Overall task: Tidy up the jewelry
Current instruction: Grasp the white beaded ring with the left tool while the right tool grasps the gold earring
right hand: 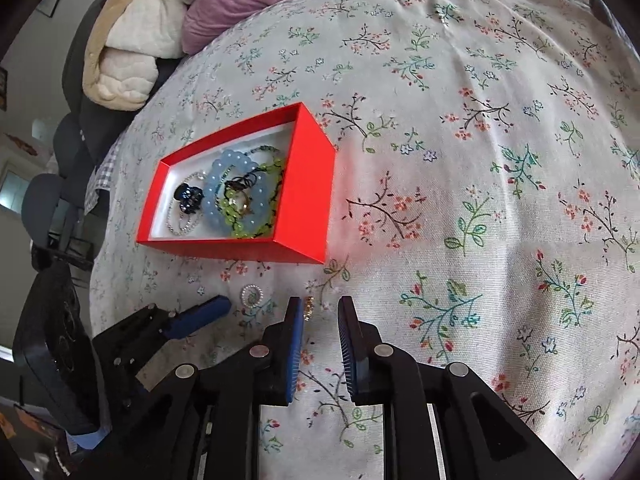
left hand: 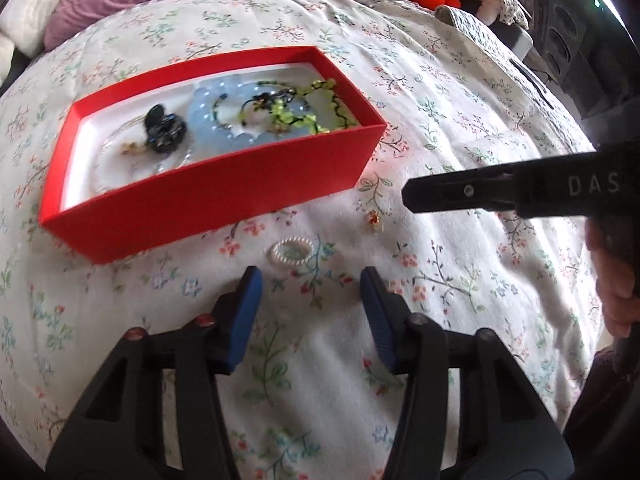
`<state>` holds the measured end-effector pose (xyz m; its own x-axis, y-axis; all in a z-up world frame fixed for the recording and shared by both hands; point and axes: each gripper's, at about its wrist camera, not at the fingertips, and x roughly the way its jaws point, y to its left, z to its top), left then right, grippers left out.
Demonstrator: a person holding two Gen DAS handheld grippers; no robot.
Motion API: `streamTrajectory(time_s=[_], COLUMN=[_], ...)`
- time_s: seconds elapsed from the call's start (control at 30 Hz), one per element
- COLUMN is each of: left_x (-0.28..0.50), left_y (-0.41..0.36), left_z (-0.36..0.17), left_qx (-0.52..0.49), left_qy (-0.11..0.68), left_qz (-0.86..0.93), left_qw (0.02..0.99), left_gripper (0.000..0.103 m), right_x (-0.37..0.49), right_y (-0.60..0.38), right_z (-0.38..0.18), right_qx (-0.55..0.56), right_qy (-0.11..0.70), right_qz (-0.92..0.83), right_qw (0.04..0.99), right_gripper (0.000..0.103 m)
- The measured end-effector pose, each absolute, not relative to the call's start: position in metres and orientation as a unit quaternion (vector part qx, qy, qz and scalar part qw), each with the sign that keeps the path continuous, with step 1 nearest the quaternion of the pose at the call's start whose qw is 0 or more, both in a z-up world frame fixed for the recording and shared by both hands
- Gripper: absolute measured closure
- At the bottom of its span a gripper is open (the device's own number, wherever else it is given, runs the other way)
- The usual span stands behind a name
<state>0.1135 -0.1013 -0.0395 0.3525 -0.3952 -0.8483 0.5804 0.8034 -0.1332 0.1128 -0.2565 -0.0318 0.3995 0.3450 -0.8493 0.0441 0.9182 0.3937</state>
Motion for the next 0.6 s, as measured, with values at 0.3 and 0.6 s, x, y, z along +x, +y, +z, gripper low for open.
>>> streamTrajectory(time_s=[0.3,0.6], left_x=[0.115,0.113], left_y=[-0.105,-0.095], left_z=[-0.047,-0.043], left_qx=[0.109,0.112], left_qy=[0.464,0.462], left_qz=[-0.284,-0.271], left_qw=[0.832,0.837], left_gripper=[0.092,0.097], right_x=[0.109,0.091], right_y=[-0.254,-0.23], right_z=[-0.038,-0.044], right_qx=[0.152,0.022], right_qy=[0.537,0.48], right_qz=[0.109,0.143], right_qw=[0.822,0.865], right_gripper=[0.075,0.038])
